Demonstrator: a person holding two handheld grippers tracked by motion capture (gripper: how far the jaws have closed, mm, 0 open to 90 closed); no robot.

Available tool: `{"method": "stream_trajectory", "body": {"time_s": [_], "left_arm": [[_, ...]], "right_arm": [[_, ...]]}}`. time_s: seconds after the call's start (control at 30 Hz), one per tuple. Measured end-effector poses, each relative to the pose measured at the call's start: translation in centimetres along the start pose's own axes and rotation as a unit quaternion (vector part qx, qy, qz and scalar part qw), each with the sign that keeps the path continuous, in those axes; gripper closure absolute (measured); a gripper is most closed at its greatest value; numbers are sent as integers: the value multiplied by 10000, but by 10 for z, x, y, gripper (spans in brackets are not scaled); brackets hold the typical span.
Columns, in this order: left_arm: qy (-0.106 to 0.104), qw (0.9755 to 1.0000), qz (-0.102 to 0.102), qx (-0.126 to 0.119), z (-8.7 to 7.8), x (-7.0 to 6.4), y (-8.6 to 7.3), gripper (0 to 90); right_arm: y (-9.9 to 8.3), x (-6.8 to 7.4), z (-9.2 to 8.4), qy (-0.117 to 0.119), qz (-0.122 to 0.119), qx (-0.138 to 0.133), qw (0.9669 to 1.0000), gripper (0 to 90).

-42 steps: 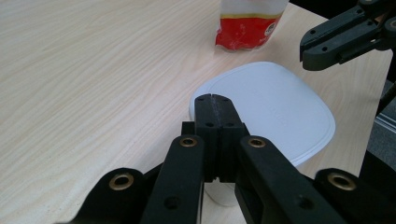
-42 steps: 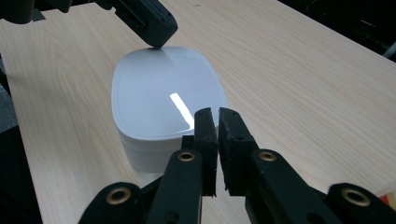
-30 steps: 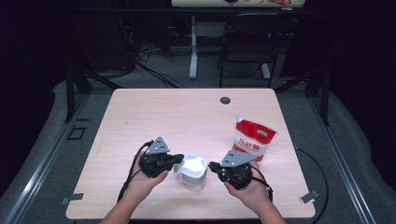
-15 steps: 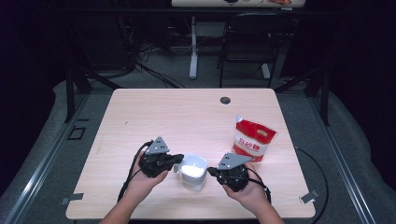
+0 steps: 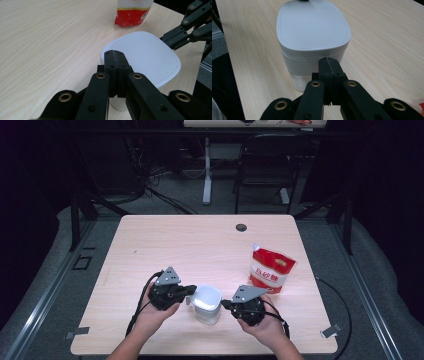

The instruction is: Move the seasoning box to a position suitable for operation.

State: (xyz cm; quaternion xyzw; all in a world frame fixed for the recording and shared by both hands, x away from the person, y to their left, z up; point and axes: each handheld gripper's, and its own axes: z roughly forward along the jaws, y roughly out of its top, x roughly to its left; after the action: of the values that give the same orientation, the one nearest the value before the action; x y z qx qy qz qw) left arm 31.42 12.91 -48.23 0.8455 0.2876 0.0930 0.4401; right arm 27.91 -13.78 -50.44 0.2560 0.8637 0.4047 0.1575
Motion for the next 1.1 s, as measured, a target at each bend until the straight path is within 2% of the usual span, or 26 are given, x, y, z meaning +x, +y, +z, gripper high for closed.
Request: {"method": "stream_trajectory", "body": {"time_s": [0.33,1.1], "left_arm": [[0,10000,-29,-16,0,0,-1,900],[14,10000,-40,-15,0,1,-1,900]], "right_arm": [[0,1,0,18,-40,7,10000,900],[2,1,-1,98,54,-144,9998,900]]}}
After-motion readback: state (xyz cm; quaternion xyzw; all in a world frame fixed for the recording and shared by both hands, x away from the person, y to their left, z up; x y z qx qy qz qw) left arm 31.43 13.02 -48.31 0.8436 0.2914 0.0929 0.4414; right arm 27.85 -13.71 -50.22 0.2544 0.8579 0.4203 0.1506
